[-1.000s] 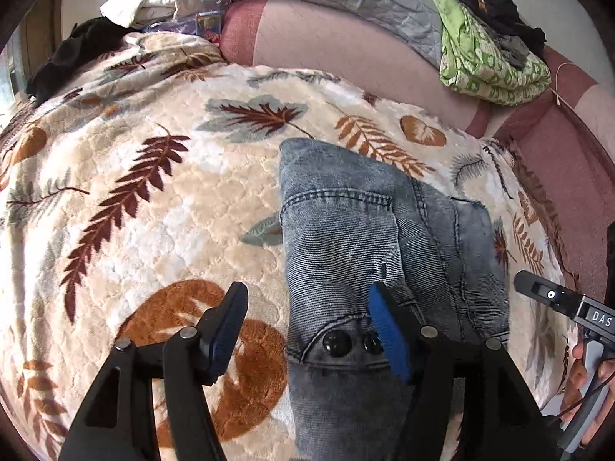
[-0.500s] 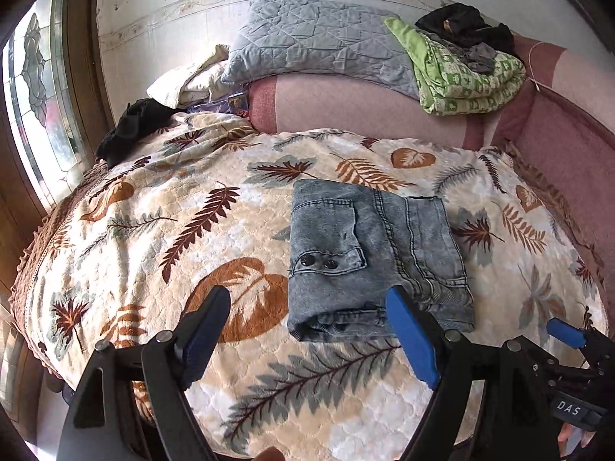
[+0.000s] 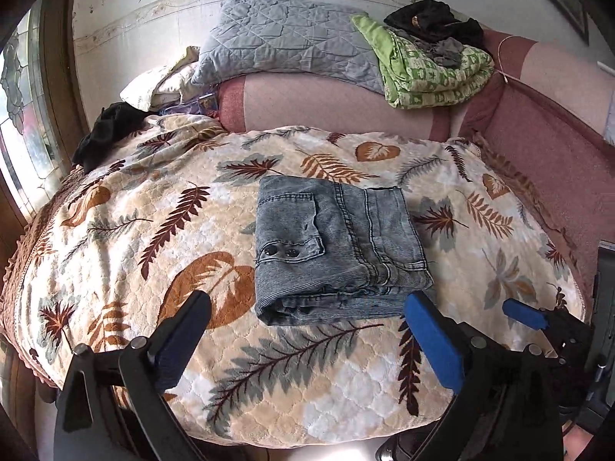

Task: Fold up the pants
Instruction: 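Release the folded jeans and withdraw both grippers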

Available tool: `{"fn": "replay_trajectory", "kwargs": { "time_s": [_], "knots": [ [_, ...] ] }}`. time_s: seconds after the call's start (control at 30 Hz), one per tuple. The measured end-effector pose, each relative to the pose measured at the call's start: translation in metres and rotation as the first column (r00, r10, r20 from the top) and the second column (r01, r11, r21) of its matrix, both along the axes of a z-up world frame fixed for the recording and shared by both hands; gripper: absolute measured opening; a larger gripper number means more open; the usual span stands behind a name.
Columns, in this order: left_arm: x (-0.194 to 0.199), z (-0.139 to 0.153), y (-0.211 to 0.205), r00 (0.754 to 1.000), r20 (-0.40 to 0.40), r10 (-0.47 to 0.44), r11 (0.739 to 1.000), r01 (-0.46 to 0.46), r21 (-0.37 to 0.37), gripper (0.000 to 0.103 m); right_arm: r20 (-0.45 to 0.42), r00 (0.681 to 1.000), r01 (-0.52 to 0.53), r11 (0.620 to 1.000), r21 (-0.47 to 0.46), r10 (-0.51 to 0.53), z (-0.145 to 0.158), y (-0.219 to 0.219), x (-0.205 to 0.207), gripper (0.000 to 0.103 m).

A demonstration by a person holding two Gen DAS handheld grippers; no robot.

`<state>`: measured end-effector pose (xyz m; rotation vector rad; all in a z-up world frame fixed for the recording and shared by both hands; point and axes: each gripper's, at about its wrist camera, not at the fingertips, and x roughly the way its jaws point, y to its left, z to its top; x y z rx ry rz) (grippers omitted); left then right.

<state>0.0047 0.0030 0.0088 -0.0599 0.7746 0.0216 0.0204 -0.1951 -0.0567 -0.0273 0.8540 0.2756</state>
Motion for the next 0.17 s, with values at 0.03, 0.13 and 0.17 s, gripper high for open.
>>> {"fn": "replay_trajectory", "kwargs": {
  "time_s": [0.03,0.13,0.17],
  "knots": [
    [-0.0004,0.0012,-0.0001,1.0,0.016,0.015,1.0,-0.015,0.009,0.101,0.0,1.0,0.0,1.0,-0.003,0.0,-0.0004,0.0008,0.0002,0.086],
    [-0.0005,0.0028,-0.0039,0.999,0.041,0.025,0.998,-0.027,0.048,0.101,-0.004,1.0,-0.001,1.0,-0.007,0.0,-0.0018,0.0016,0.0013,0.086],
    [0.0008,0.0024,-0.0045,0.999,0.037,0.024,0.998,-0.025,0.049,0.101,-0.005,1.0,0.0,1.0,-0.007,0.0,-0.0019,0.0016,0.0017,0.086]
  ]
}}
